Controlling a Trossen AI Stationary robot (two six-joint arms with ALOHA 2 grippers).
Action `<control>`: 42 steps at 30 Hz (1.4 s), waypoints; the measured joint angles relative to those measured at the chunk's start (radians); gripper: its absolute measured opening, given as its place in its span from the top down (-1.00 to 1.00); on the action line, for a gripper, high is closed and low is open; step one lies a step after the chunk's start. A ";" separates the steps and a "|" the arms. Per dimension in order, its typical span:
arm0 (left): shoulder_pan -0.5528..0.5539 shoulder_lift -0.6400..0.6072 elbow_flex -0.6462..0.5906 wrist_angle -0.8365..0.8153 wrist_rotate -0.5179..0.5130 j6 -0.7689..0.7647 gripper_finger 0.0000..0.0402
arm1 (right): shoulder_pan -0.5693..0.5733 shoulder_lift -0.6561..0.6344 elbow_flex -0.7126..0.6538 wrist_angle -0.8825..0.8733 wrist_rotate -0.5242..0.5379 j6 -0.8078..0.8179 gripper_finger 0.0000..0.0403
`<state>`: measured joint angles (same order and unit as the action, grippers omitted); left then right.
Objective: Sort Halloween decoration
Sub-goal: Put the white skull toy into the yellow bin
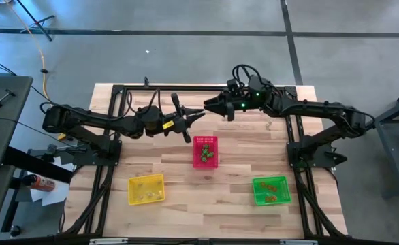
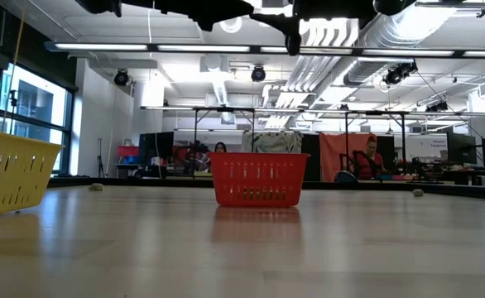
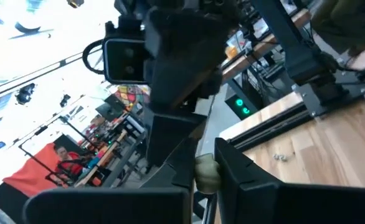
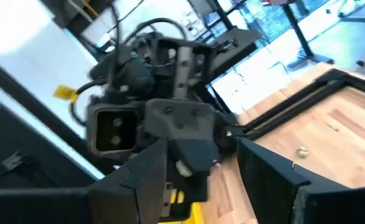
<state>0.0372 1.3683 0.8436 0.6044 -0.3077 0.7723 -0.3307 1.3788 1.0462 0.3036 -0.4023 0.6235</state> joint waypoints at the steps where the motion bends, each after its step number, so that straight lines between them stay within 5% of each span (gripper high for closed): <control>1: 0.000 -0.001 0.000 0.001 -0.002 -0.010 0.92 | -0.003 0.000 0.000 0.007 -0.006 0.000 0.06; 7: -0.020 -0.090 -0.001 -0.131 -0.020 -0.136 0.92 | -0.047 -0.005 0.000 0.015 -0.002 -0.003 0.06; 16: -0.017 -0.381 -0.001 -0.518 -0.055 -0.495 0.92 | -0.104 -0.006 0.000 0.019 -0.007 -0.023 0.06; 24: -0.022 -0.584 -0.001 -0.784 0.209 -0.977 0.83 | -0.115 -0.006 0.000 0.019 -0.009 -0.104 0.06; 32: -0.198 -0.526 -0.002 -1.110 0.476 -1.471 0.87 | -0.141 -0.006 0.000 0.018 -0.009 -0.143 0.06; 42: -0.586 -0.290 -0.060 -1.329 0.495 -1.746 0.87 | -0.168 -0.006 0.000 -0.030 -0.008 -0.161 0.06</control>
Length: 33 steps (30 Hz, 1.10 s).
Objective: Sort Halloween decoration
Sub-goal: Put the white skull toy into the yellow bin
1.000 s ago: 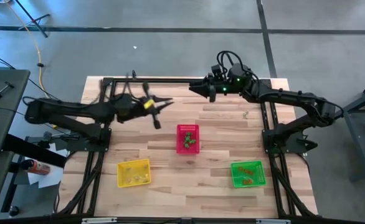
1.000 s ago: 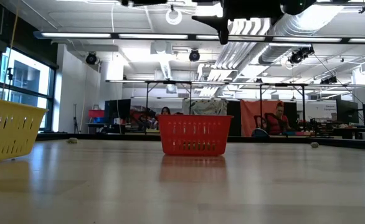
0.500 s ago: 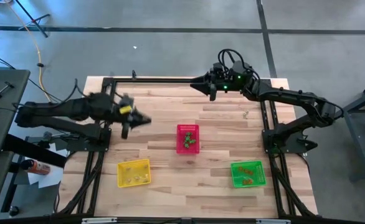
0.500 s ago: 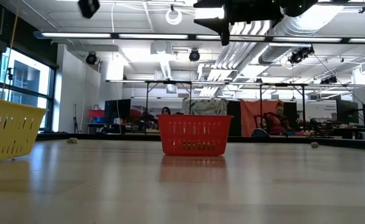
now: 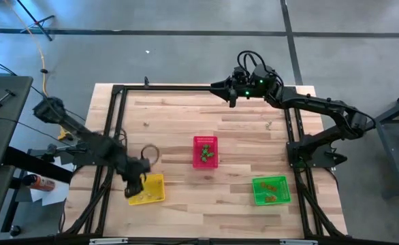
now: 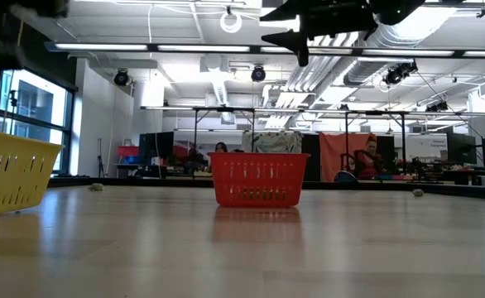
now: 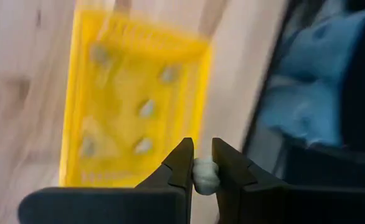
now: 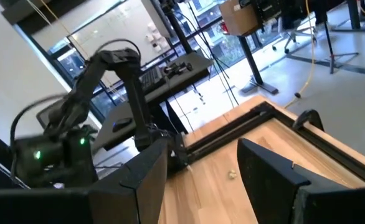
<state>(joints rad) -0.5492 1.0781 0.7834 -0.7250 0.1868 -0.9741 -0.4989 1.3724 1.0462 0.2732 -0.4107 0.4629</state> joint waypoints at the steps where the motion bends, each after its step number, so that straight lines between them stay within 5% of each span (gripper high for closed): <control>1: -0.026 0.021 -0.014 -0.002 -0.011 -0.014 0.87 | -0.001 0.000 0.000 -0.005 0.000 0.000 0.06; 10: -0.092 0.172 -0.050 0.062 -0.243 0.054 0.86 | -0.001 0.000 0.000 -0.027 0.000 0.000 0.06; 33: -0.069 0.185 -0.036 0.121 -0.221 0.124 0.35 | 0.000 0.001 0.000 -0.091 0.000 0.008 0.06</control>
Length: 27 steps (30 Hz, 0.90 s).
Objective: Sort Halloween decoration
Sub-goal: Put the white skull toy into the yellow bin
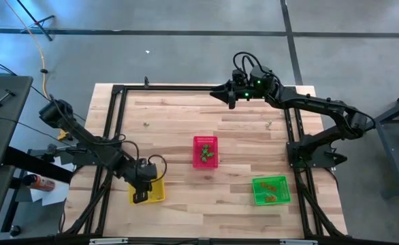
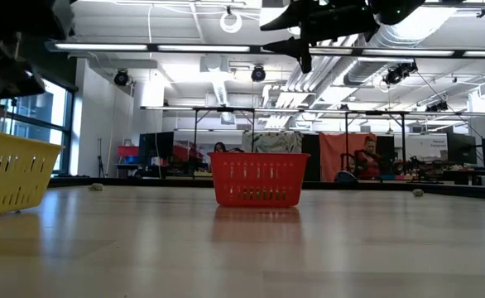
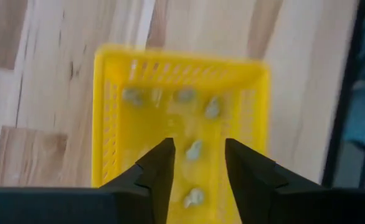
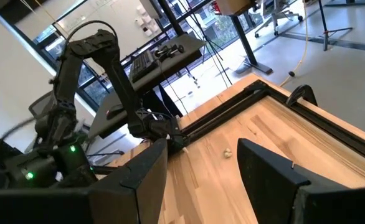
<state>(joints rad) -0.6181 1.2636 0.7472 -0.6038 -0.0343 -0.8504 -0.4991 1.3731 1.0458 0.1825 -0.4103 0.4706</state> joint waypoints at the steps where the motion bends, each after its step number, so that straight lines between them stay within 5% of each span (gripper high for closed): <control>1: 0.012 -0.011 0.009 0.002 -0.001 0.009 0.31 | 0.000 0.000 0.000 0.000 0.000 0.003 0.06; 6: 0.127 -0.112 0.060 -0.015 -0.057 0.129 0.15 | 0.000 0.000 0.000 0.009 0.000 0.027 0.06; 11: 0.360 -0.216 0.094 -0.014 -0.095 0.304 0.03 | 0.000 0.000 0.000 0.045 -0.059 0.048 0.06; 16: 0.631 -0.273 0.107 0.270 -0.093 0.531 -0.01 | 0.002 0.000 0.000 0.122 -0.194 0.047 0.06; 20: 0.814 -0.254 0.108 0.594 0.008 0.653 -0.02 | 0.010 0.000 0.000 0.174 -0.228 0.038 0.06; 27: 0.945 -0.127 0.106 1.002 0.121 0.679 -0.01 | 0.048 0.000 0.000 0.230 -0.227 -0.061 0.06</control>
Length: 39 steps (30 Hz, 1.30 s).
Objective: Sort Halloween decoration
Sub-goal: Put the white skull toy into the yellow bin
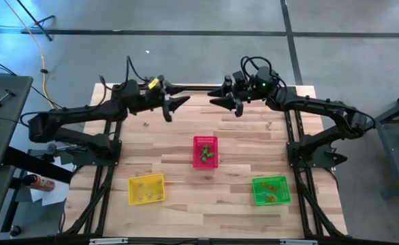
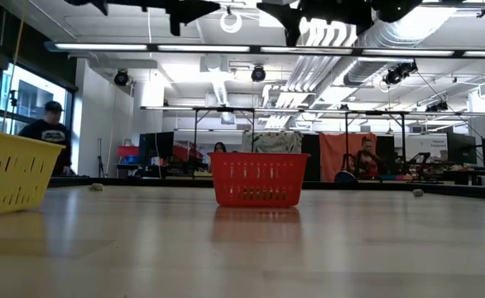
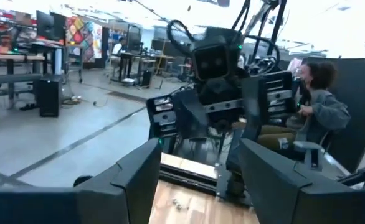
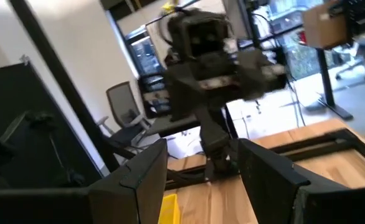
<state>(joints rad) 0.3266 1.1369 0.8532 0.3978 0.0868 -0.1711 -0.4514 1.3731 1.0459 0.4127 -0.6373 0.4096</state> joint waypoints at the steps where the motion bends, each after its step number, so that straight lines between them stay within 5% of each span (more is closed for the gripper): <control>1: 0.002 0.016 0.000 0.023 0.010 0.000 -0.01 | 0.006 0.000 0.000 0.006 0.000 -0.010 0.06; 17: -0.008 0.090 -0.002 0.132 0.053 -0.001 0.00 | 0.020 -0.011 0.000 0.012 0.001 -0.078 0.06; 22: -0.008 0.090 -0.002 0.129 0.038 -0.003 0.00 | -0.012 -0.038 0.000 -0.116 0.026 -0.078 0.06; 26: -0.008 0.090 -0.002 0.125 0.006 -0.018 0.00 | -0.068 -0.094 0.000 -0.504 0.237 -0.079 0.06; 33: -0.007 0.090 -0.002 0.123 -0.051 -0.014 0.00 | -0.153 -0.117 -0.020 -1.229 0.808 0.068 0.06; 39: 0.001 0.090 -0.002 0.123 -0.058 -0.009 0.00 | -0.216 -0.118 -0.179 -1.325 0.789 0.263 0.06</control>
<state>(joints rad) 0.3275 1.2270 0.8516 0.5209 0.0284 -0.1802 -0.6673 1.2549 0.8672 -0.9125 0.1519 0.6726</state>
